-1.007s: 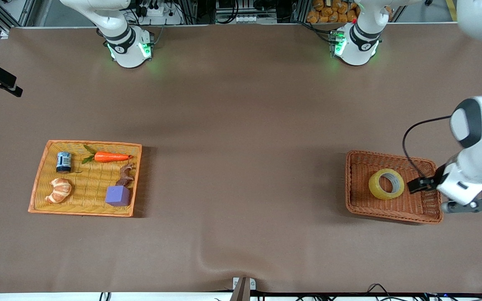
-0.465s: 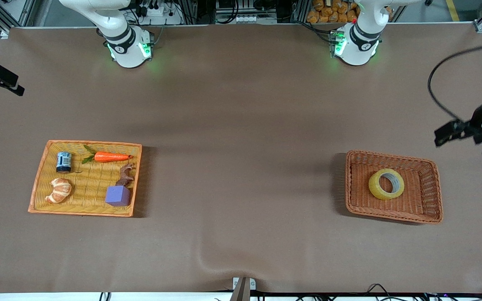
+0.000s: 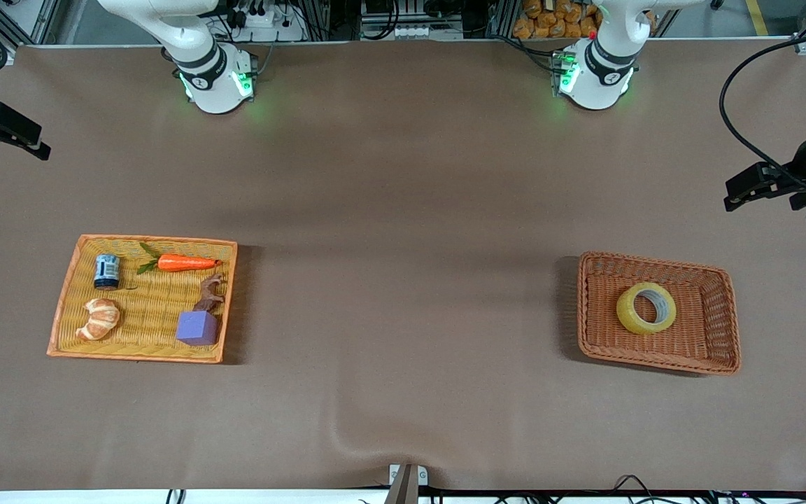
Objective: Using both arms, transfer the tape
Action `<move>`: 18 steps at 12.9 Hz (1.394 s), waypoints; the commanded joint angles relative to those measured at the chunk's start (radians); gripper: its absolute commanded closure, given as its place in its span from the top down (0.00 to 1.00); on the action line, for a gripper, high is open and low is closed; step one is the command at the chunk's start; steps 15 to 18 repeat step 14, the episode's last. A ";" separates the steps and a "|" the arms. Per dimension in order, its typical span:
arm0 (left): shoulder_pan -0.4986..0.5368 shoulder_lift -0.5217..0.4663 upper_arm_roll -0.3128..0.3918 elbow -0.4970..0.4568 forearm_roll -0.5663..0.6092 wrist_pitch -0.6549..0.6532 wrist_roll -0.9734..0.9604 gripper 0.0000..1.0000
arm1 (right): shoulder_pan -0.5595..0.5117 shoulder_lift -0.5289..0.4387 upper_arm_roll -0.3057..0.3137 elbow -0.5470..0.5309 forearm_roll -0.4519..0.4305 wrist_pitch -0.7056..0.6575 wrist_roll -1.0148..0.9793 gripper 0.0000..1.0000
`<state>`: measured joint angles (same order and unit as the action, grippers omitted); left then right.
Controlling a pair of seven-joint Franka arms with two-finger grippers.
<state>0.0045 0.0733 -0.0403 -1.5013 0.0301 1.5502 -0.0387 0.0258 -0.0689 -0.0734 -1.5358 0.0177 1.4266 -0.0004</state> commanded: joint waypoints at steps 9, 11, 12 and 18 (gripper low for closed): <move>0.012 -0.050 -0.003 -0.011 -0.013 -0.050 0.033 1.00 | 0.000 -0.005 -0.009 -0.007 -0.010 -0.011 0.007 1.00; 0.009 -0.063 -0.010 -0.011 -0.009 -0.064 0.028 1.00 | 0.000 -0.005 -0.009 -0.007 -0.010 -0.011 0.007 1.00; 0.009 -0.069 -0.010 -0.011 -0.009 -0.076 0.029 1.00 | 0.000 -0.005 -0.009 -0.007 -0.010 -0.011 0.007 1.00; 0.011 -0.072 -0.010 -0.011 -0.010 -0.081 0.029 1.00 | 0.002 -0.005 -0.009 -0.007 -0.010 -0.011 0.007 1.00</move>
